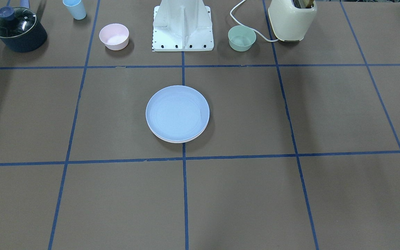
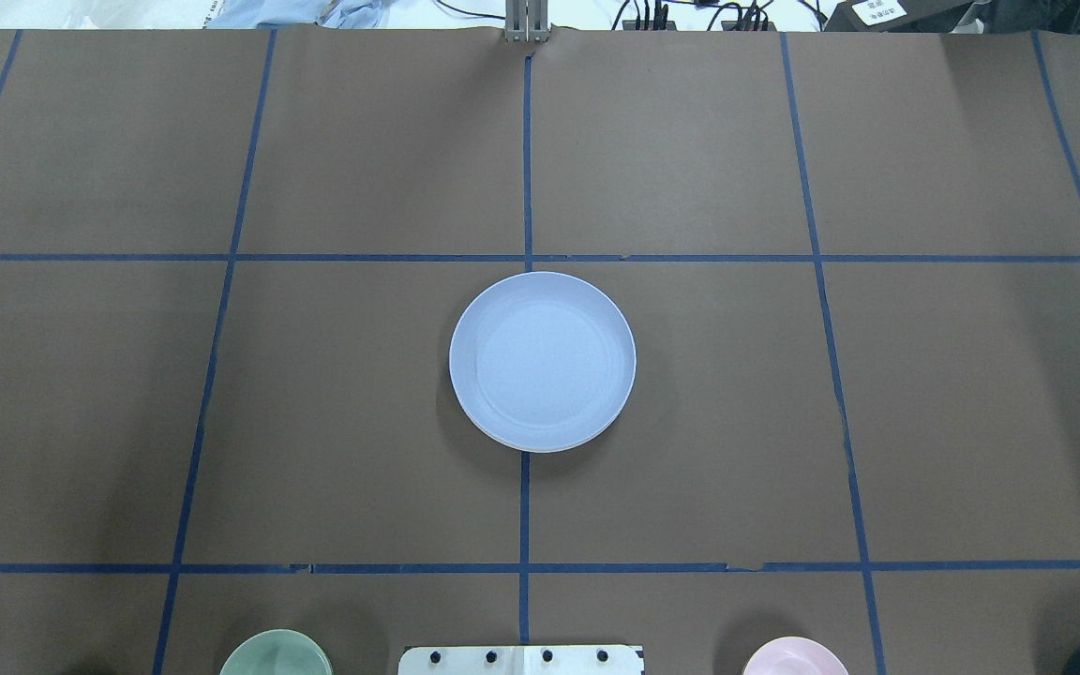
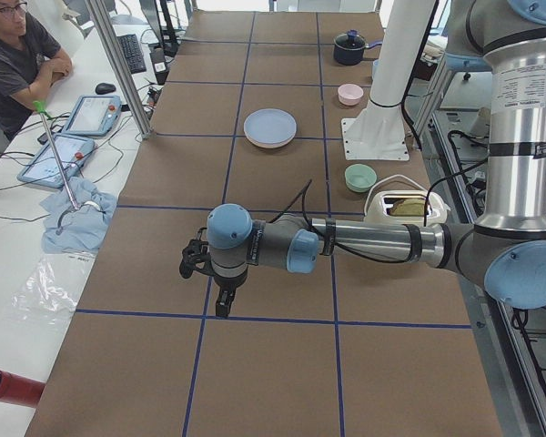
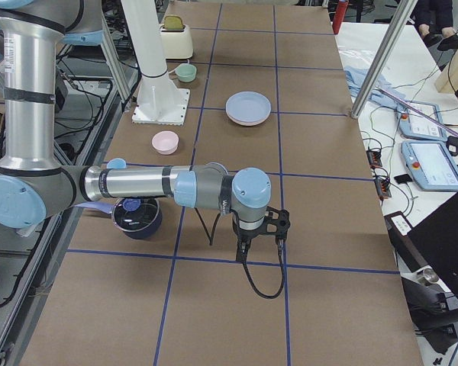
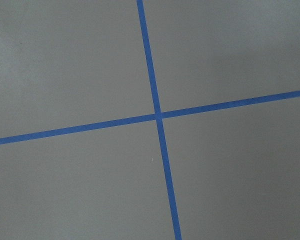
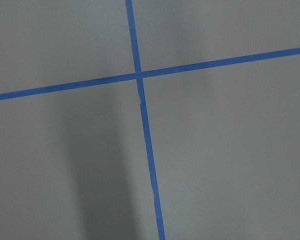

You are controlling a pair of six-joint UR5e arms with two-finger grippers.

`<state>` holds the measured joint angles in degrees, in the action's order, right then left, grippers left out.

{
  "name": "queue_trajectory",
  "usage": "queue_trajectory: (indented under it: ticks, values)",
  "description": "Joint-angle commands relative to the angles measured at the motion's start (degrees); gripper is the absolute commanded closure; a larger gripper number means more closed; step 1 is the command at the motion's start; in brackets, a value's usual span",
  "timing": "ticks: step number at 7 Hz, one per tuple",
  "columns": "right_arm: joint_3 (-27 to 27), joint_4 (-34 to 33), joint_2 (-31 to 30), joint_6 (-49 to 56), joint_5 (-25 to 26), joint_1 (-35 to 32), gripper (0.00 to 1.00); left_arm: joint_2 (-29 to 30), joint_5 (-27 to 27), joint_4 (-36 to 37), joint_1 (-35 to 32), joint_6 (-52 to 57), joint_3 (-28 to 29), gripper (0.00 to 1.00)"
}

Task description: Stack three plates with pink and blue

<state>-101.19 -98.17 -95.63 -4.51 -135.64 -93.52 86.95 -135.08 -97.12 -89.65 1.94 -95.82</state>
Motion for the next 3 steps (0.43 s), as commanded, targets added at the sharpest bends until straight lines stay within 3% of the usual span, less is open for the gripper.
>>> queue_trajectory:
  ticks: [1, 3]
  values:
    - [-0.15, 0.0, 0.0, 0.11, -0.15, 0.0, 0.0, 0.06, -0.01, 0.0, 0.0, 0.0, 0.11, 0.0]
    - [-0.15, 0.0, 0.18, 0.03, -0.42, 0.0, 0.0, 0.06, -0.01, 0.0, 0.0, 0.0, 0.02, 0.0]
